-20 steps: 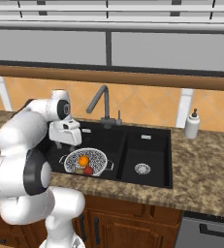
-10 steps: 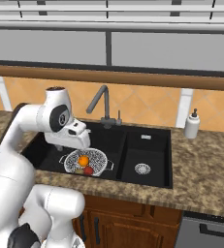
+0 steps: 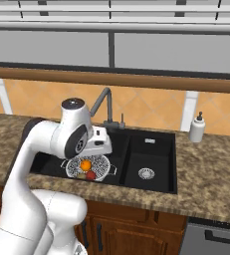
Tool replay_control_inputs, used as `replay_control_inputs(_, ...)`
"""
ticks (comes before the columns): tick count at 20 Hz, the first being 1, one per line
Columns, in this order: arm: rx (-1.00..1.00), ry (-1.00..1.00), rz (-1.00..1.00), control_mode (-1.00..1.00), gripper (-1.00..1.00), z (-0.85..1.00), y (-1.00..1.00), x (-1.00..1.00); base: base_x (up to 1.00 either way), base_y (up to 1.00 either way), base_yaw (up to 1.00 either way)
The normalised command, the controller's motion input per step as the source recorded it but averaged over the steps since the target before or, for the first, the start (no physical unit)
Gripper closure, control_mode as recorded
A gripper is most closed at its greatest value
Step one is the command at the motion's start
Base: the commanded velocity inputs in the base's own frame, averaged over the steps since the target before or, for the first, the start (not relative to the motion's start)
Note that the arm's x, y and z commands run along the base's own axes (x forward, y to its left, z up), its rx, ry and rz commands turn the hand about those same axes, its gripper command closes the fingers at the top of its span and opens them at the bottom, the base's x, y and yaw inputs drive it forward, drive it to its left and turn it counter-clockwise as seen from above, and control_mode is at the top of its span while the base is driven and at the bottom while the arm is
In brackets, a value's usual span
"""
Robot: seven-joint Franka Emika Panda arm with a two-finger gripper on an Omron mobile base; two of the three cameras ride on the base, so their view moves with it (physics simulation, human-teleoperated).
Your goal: Put the colander in the sink, put the kiwi, orange, apple in the colander, and turn on the sink faucet and pour water over the colander.
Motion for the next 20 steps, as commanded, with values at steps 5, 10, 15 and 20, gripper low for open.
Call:
replay_control_inputs(5, 0.20, -0.01, 0.33, -1.00, -1.00, 0.29, -0.55, 0.38, 0.00, 0.00, 0.00)
replay_control_inputs(10, 0.22, -0.04, 0.25, -1.00, -1.00, 0.15, -0.27, 0.55, 0.00, 0.00, 0.00)
replay_control_inputs(15, 0.17, -0.12, 0.31, -1.00, -1.00, 0.05, -0.11, 0.58, 0.00, 0.00, 0.00)
replay_control_inputs(20, 0.03, -0.31, 0.31, -1.00, -1.00, -0.05, 0.00, 0.37, 0.00, 0.00, 0.00)
